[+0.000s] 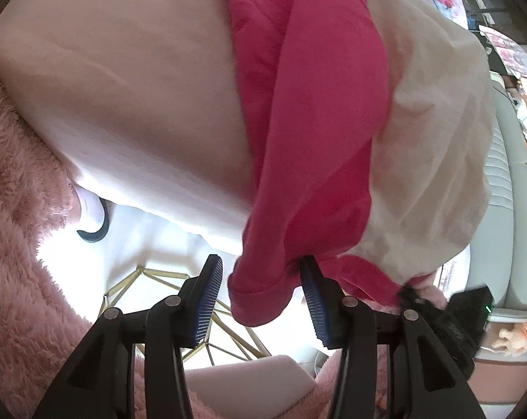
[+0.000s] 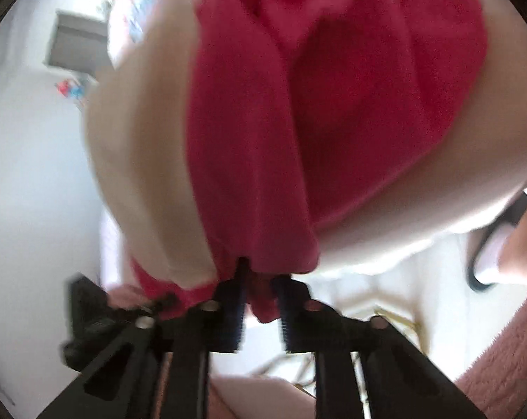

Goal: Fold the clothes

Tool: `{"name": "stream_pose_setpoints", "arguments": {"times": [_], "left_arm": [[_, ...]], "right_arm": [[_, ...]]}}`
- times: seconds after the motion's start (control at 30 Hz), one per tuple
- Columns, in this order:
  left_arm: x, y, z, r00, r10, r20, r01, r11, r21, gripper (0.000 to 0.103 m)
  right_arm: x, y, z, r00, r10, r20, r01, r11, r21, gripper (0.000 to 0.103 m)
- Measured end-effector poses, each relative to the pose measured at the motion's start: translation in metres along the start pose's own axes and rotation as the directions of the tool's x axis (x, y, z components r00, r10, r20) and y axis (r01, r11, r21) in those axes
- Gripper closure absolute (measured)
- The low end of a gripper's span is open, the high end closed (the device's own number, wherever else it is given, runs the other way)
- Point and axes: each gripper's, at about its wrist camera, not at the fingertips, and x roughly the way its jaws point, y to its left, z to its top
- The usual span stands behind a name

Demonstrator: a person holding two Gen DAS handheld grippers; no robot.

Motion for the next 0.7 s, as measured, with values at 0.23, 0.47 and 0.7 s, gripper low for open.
{"name": "stream_pose_setpoints", "arguments": {"times": [0.23,0.47,0.7], "left_arm": [[0.016,0.001,0.003,1.0,0.026,-0.015,-0.025,0.999,0.031,0.056],[0.007,0.001,-0.001,0.996,-0.092,-0.005,0.092,0.99,0.105,0.09],[-0.028,0.019,-0.003,0.945,-0.319,0.073,0.313,0.946,0.084,0.091]], "right_arm": [[-0.033,0.031,0.002,0.989,0.028,0.145,-0.002,0.984,-0.178,0.092],[0.009,-0.004,-0.009,0.988,-0.154,0.002,0.152,0.972,-0.178,0.092],[0.013,-0.039,0.001,0.983,-0.168,-0.073,0.164,0.985,-0.061,0.075]]}}
